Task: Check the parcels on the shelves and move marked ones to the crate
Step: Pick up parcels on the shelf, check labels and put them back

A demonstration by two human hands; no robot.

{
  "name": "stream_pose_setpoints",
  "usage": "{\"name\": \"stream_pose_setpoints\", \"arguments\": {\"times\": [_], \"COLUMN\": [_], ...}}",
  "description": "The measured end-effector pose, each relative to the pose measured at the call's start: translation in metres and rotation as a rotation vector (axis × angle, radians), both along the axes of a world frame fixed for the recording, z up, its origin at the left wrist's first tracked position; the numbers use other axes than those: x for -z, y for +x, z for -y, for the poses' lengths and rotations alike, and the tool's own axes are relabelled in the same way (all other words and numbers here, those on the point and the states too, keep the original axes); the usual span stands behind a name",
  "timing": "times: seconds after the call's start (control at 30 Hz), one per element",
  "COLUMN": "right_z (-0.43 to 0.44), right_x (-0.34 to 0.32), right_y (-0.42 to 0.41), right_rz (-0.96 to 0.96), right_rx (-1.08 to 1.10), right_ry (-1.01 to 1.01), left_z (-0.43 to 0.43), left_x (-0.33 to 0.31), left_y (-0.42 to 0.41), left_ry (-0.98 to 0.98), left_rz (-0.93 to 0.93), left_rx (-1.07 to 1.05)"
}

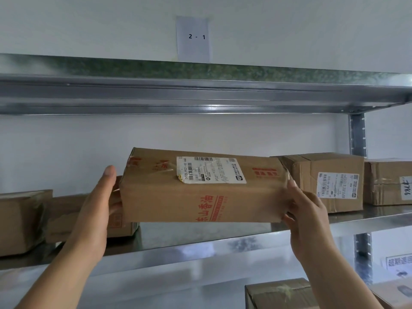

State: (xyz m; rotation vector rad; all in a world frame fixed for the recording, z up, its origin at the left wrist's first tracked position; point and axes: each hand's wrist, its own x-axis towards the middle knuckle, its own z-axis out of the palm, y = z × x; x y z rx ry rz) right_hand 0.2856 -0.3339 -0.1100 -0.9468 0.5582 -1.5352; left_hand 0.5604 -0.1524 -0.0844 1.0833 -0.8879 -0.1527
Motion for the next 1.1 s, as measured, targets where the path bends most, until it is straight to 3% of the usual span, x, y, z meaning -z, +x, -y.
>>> {"name": "stream_pose_setpoints", "arguments": {"times": [0.17,0.3,0.6,0.93,1.1], "right_z": [0.002,0.008,0.046,0.073,0.084], "right_x": [-0.001,-0.001,0.019,0.041,0.05], "right_y": [-0.004,-0.006,0.009,0.032,0.039], "right_rz": [0.07,-0.011,-0.279,-0.798,-0.949], "right_rx": [-0.033,-0.022,0.141,0.275,0.283], "right_ry": [-0.076,-0.101,-0.007,-0.177,-0.157], "left_z": [0.006,0.018,0.055,0.098,0.103], "left_x": [0.002,0.013,0.035,0.061,0.065], "left_y": [-0.003,-0.006,0.01,0.006,0.012], "left_ry": [-0.001,0.037,0.126,0.271,0.372], "left_rz": [-0.046,-0.043,-0.053,-0.042,-0.081], "left_rx": [-0.043,-0.067,-0.1,-0.209,-0.232]}}
